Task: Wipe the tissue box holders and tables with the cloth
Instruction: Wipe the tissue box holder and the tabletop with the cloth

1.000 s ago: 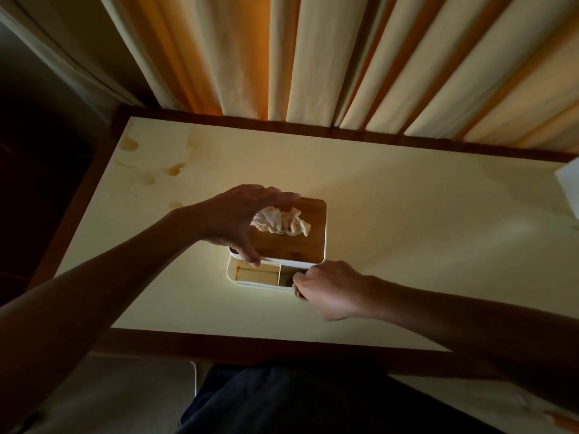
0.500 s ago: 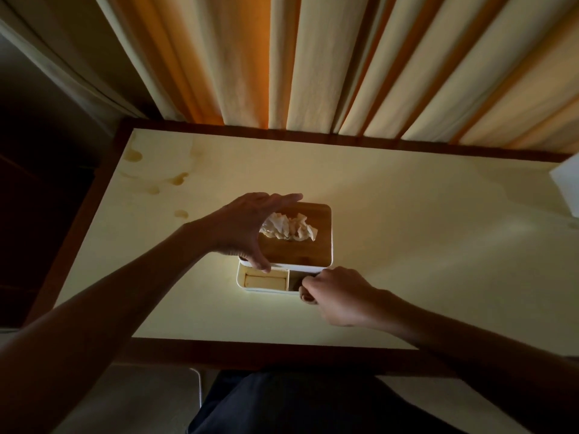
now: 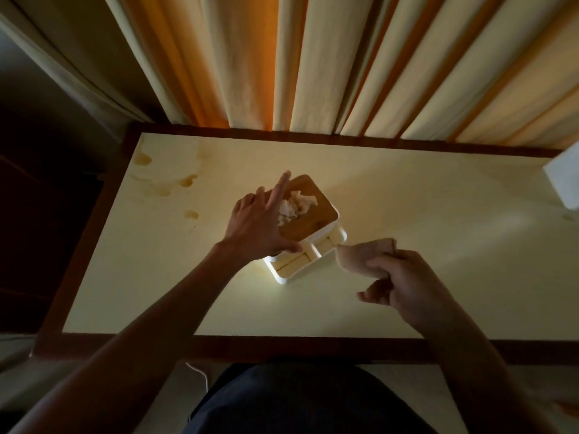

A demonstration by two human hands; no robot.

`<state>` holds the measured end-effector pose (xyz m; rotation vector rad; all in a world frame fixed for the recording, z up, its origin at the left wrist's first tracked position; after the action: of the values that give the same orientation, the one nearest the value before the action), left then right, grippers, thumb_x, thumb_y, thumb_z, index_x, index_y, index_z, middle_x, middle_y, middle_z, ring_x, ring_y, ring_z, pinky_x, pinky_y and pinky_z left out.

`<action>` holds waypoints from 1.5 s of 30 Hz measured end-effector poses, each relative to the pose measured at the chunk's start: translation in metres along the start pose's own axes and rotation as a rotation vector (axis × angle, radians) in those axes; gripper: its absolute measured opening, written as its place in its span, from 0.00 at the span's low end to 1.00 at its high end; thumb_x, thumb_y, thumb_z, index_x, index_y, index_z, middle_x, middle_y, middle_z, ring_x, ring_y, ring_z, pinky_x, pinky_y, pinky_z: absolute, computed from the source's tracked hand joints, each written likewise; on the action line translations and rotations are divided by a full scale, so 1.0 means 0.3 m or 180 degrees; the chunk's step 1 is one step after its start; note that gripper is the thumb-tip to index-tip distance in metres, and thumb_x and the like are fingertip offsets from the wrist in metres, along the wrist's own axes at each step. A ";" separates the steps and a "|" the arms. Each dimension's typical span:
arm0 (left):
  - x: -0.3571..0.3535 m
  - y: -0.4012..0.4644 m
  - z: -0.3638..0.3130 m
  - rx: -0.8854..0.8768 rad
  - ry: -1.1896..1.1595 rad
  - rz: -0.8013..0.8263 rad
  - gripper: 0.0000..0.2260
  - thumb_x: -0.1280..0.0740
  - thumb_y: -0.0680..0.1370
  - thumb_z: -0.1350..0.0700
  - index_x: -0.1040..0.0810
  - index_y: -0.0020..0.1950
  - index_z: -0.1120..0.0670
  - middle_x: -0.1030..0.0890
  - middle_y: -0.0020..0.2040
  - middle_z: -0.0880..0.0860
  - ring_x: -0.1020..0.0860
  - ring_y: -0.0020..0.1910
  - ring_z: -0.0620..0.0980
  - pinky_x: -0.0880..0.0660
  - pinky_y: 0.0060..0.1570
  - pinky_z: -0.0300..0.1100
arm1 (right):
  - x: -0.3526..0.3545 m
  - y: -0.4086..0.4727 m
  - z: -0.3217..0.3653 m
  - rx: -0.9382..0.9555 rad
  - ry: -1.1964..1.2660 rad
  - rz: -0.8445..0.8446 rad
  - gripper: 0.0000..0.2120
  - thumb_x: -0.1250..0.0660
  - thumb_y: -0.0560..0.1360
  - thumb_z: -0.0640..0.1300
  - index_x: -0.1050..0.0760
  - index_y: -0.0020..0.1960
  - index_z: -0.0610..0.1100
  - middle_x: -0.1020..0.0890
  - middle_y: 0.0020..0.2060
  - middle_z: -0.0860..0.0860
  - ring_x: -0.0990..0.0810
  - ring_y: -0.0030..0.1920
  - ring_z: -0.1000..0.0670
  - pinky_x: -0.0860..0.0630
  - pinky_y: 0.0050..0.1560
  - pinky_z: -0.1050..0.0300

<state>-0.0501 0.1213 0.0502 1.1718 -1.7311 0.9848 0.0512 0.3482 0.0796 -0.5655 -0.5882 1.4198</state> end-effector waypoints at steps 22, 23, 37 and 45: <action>0.058 0.061 -0.099 -0.1242 0.1995 0.1309 0.68 0.26 0.55 0.26 0.80 0.69 0.38 0.60 0.79 0.64 0.59 0.77 0.68 0.56 0.69 0.74 | -0.283 0.005 -0.031 -0.0470 0.1156 -0.0312 0.06 0.39 0.80 0.38 0.28 0.55 0.38 0.22 0.43 0.41 0.25 0.25 0.50 0.21 0.29 0.54; 0.054 0.063 -0.094 -0.1246 0.2007 0.1335 0.68 0.26 0.54 0.26 0.80 0.69 0.38 0.58 0.79 0.64 0.56 0.77 0.68 0.56 0.69 0.74 | -0.280 0.006 -0.036 -0.0597 0.1232 -0.0249 0.06 0.37 0.79 0.38 0.27 0.55 0.38 0.24 0.43 0.42 0.25 0.26 0.50 0.22 0.28 0.55; 0.037 0.026 -0.001 -0.1355 0.1806 0.0993 0.67 0.34 0.55 0.20 0.74 0.74 0.46 0.46 0.77 0.63 0.42 0.74 0.63 0.44 0.72 0.61 | -0.307 0.110 0.003 -0.1116 0.0684 0.0210 0.09 0.28 0.74 0.43 0.29 0.44 0.42 0.27 0.33 0.47 0.29 0.22 0.53 0.30 0.22 0.64; 0.019 0.010 0.024 -0.1452 0.1588 0.0773 0.67 0.36 0.55 0.19 0.72 0.76 0.49 0.45 0.76 0.64 0.41 0.71 0.63 0.40 0.70 0.57 | -0.315 0.105 -0.012 -0.1379 -0.0529 0.0770 0.25 0.25 0.69 0.59 0.26 0.54 0.41 0.27 0.33 0.49 0.31 0.24 0.55 0.30 0.23 0.64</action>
<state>-0.0556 0.1137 0.0521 0.3884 -1.5873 0.8646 0.0247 0.2560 0.0519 -0.8896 -0.9999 1.5851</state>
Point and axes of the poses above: each hand's wrist, its own y-axis towards the middle knuckle, its own x-axis out of the back of the hand, z = x × y, the point moved 6 cm from there along y, towards the middle knuckle
